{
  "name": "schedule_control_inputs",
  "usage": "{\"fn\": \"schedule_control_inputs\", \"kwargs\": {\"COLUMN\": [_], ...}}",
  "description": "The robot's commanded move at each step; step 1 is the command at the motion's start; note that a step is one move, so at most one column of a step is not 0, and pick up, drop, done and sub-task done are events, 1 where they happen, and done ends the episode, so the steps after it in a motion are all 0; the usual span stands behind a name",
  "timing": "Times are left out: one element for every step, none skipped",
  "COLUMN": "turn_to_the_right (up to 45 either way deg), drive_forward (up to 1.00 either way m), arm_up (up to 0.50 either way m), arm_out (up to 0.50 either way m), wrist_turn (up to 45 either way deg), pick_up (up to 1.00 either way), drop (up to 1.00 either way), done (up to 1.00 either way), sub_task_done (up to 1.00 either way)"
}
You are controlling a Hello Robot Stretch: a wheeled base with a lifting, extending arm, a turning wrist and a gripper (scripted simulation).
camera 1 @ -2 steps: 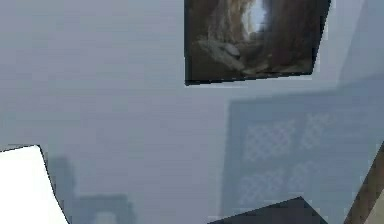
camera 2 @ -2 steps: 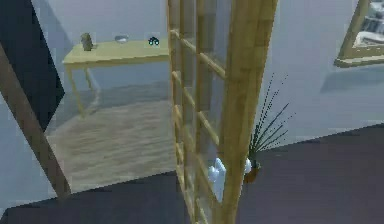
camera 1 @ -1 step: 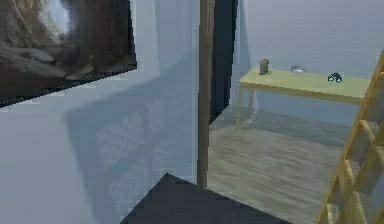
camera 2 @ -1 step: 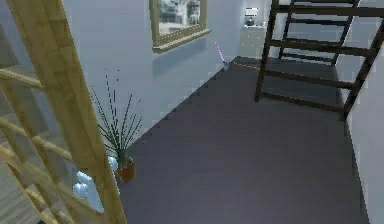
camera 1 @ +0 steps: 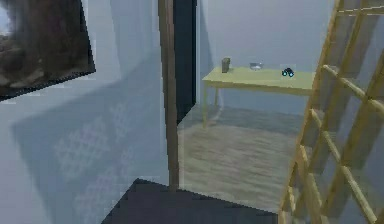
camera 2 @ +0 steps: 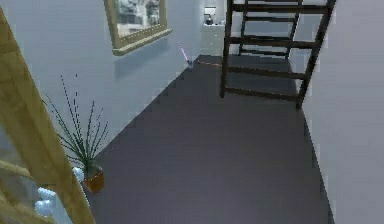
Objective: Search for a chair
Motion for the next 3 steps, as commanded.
{"fn": "schedule_control_inputs", "kwargs": {"turn_to_the_right": [0.0,12.0,0.0], "drive_forward": [0.6,0.0,0.5], "arm_up": [0.0,0.0,0.0], "arm_out": [0.0,0.0,0.0], "wrist_turn": [0.0,0.0,0.0], "pick_up": [0.0,0.0,0.0], "drop": [0.0,0.0,0.0], "done": [0.0,0.0,0.0], "sub_task_done": [0.0,0.0,0.0]}}
